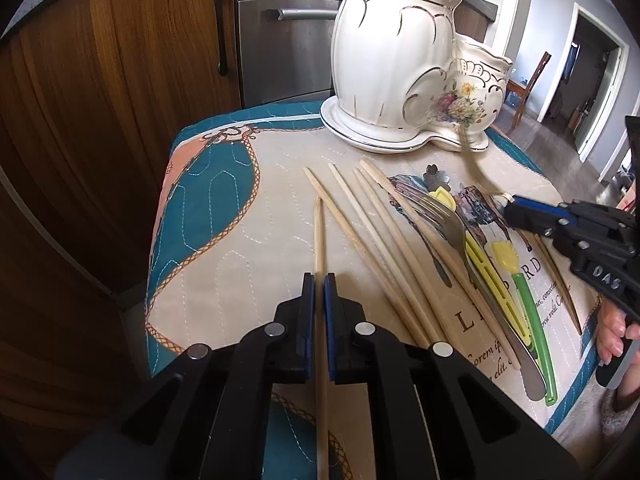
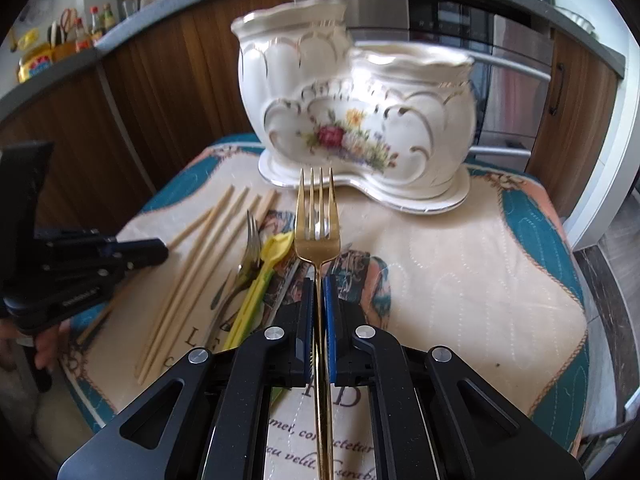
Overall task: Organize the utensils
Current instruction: 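Grasp a chopstick with the left tool while the right tool grasps the gold fork, then lift and drop the chopstick into the tall cup while the right tool drops the fork into the short cup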
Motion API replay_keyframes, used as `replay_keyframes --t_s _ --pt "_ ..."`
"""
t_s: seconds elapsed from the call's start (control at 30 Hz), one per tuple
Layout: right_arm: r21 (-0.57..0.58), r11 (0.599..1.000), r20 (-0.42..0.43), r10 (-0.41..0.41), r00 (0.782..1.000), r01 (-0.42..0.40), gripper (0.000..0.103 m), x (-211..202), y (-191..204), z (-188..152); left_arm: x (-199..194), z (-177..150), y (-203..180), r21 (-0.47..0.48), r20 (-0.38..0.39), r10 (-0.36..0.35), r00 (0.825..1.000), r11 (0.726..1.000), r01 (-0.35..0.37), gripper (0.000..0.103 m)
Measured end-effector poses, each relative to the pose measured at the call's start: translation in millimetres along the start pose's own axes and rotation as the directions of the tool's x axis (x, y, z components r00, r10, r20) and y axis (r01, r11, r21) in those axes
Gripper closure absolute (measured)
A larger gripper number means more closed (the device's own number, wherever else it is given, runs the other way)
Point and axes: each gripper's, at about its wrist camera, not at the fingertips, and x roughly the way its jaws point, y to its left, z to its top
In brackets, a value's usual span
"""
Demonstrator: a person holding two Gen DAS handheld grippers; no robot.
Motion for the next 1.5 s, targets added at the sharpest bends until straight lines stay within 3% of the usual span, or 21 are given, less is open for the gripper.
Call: replay_keyframes --t_s 0.13,0.33,0.5,0.63,0.77,0.9,1.17,1.27,1.5 --pt "-0.015 1.000 0.077 -0.005 0.997 0.006 0.096 -21.2 2.3 -0.4 -4.6 -1.3 -1.3 0.002 0.016 -0.008 1.000 1.000 0.008 0.098" --pt "-0.022 1.000 0.164 -0.004 0.986 0.008 0.096 -45.4 2.9 0.6 -33.6 0.7 -3.1 0.006 0.106 -0.015 0.994 1.000 0.015 0.098" --pt "-0.019 1.000 0.271 -0.013 0.962 0.019 0.096 -68.0 2.8 5.6 -62.9 7.8 -2.6 0.009 0.212 -0.062 0.975 0.998 0.062 0.098" --pt "-0.016 0.997 0.361 -0.059 0.931 0.070 0.097 -80.9 4.8 14.2 -81.7 12.3 -8.2 0.020 0.279 -0.091 0.956 0.996 0.089 0.098" --pt "0.021 0.996 0.416 -0.083 0.906 0.082 0.097 -90.3 -1.3 36.1 -105.3 23.9 -11.0 0.043 0.391 -0.108 0.914 0.994 0.099 0.098" --pt "0.053 0.996 0.474 -0.093 0.876 0.077 0.097 -101.3 -8.2 67.8 -126.5 56.5 -16.9 0.077 0.507 -0.130 0.852 0.991 0.105 0.098" --pt "0.103 0.993 0.589 -0.100 0.802 0.048 0.097 -114.7 -19.3 121.0 -124.4 142.8 -26.3 0.100 0.617 -0.189 0.764 0.982 0.162 0.098" --pt "0.127 0.991 0.619 -0.110 0.778 0.039 0.097 -113.7 -28.7 131.7 -112.1 170.7 -31.0 0.093 0.630 -0.196 0.751 0.980 0.177 0.098" --pt "0.170 0.985 0.629 -0.127 0.767 0.023 0.097 -88.6 -50.1 147.6 -73.3 215.1 -47.3 0.094 0.663 -0.157 0.732 0.987 0.127 0.098"
